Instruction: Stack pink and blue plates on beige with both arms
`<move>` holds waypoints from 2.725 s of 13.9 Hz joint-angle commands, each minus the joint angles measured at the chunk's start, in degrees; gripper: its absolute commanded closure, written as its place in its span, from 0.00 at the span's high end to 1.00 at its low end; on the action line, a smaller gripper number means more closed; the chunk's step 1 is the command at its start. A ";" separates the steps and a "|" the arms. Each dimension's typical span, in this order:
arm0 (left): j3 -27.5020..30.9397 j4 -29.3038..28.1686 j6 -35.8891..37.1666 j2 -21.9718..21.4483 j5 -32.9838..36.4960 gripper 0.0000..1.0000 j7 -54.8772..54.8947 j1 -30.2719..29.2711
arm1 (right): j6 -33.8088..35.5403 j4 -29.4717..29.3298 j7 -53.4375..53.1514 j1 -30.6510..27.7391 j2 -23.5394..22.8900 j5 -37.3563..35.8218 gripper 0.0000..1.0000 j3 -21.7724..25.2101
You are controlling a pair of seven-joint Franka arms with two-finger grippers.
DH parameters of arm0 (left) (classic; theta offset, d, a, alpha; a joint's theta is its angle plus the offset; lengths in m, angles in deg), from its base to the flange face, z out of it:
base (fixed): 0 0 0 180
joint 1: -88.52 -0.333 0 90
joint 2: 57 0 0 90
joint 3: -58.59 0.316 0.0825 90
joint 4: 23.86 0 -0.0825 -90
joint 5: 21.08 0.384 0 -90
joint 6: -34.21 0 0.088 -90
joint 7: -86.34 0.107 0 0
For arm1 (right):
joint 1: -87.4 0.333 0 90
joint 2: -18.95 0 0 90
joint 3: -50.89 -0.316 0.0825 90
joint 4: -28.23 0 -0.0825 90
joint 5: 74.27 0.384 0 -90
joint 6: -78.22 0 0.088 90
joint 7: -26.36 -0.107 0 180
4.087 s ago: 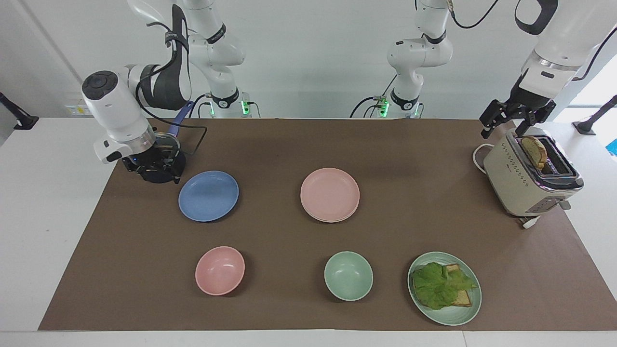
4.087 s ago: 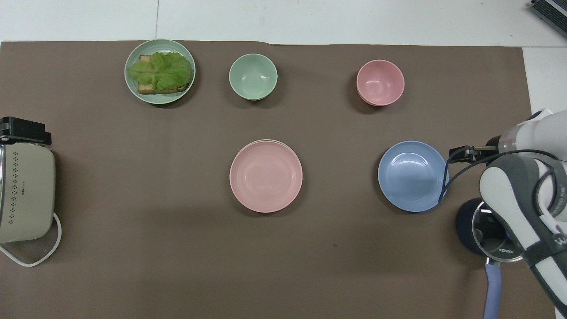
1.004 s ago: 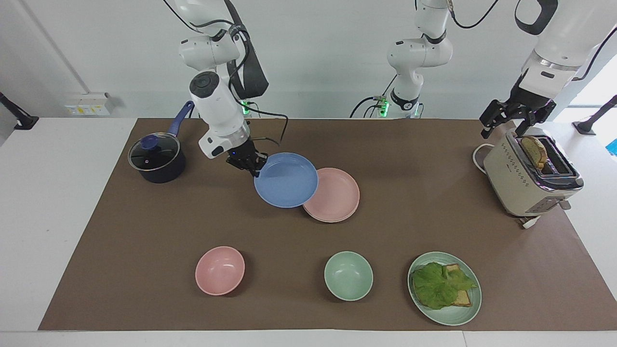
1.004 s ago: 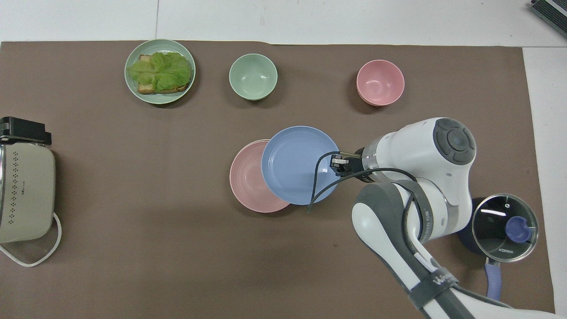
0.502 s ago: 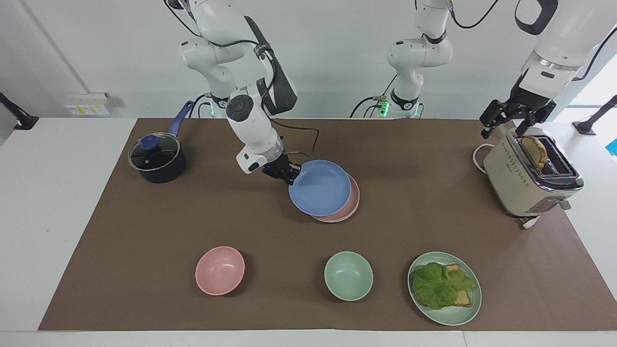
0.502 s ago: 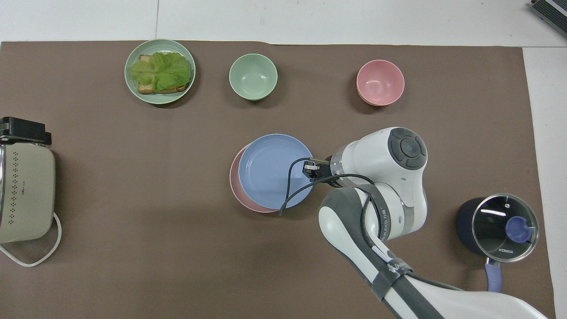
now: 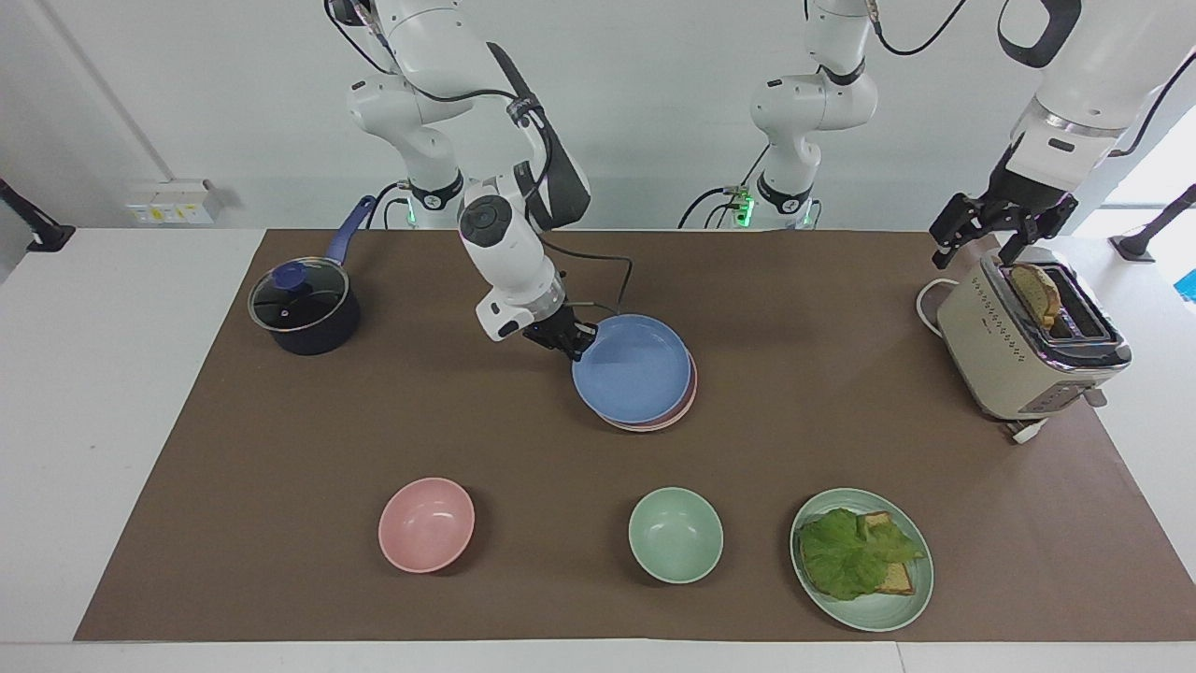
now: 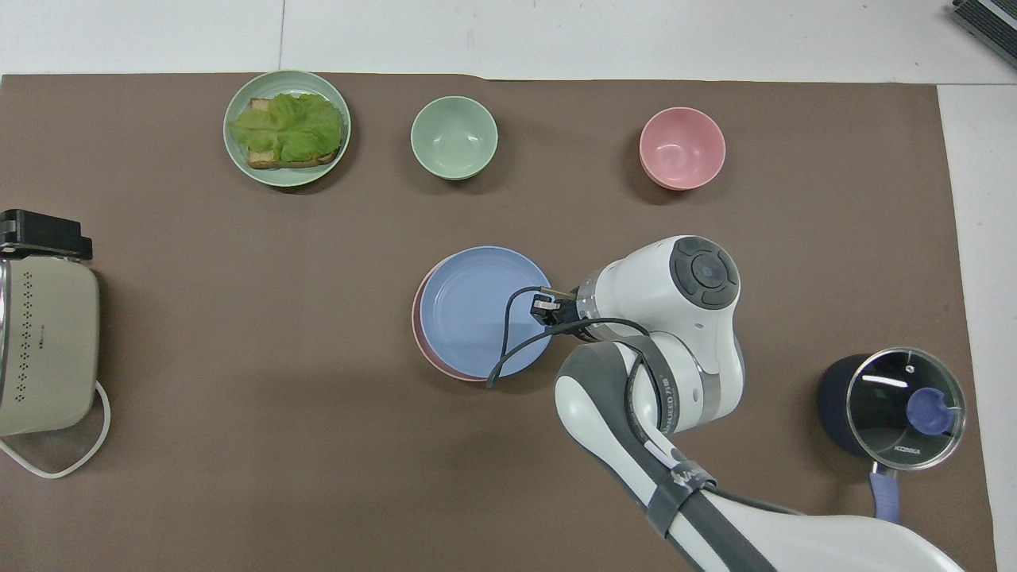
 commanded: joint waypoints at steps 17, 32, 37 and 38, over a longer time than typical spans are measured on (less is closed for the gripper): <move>0.03 -0.10 0.89 -0.40 0.68 1.00 0.38 0.00 | -2.38 0.47 -0.58 1.83 -1.09 2.78 0.21 -0.13; 0.03 -0.10 0.89 -0.40 0.68 1.00 0.38 -0.09 | 9.83 -0.32 4.49 -13.71 16.30 -15.93 1.00 0.66; 0.03 -0.10 0.89 -0.40 0.68 1.00 0.38 -0.09 | 26.06 -8.73 15.06 -21.36 19.66 -19.71 1.00 0.84; 0.03 -0.10 0.89 -0.40 0.68 1.00 0.38 -0.09 | 29.76 -11.98 15.59 -22.24 19.22 -20.94 1.00 0.66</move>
